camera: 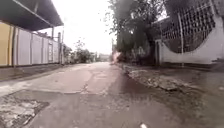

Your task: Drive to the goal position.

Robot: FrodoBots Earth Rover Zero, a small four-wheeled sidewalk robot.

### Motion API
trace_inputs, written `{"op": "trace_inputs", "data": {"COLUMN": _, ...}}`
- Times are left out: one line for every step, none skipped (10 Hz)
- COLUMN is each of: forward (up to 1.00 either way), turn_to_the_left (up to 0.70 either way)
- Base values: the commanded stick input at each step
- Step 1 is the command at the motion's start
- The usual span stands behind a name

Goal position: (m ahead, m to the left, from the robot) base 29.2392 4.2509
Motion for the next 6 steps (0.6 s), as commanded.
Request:
{"op": "trace_inputs", "data": {"forward": 1.0, "turn_to_the_left": 0.0}}
{"op": "trace_inputs", "data": {"forward": 1.0, "turn_to_the_left": 0.0}}
{"op": "trace_inputs", "data": {"forward": 1.0, "turn_to_the_left": 0.0}}
{"op": "trace_inputs", "data": {"forward": 1.0, "turn_to_the_left": 0.0}}
{"op": "trace_inputs", "data": {"forward": 1.0, "turn_to_the_left": 0.0}}
{"op": "trace_inputs", "data": {"forward": 1.0, "turn_to_the_left": 0.0}}
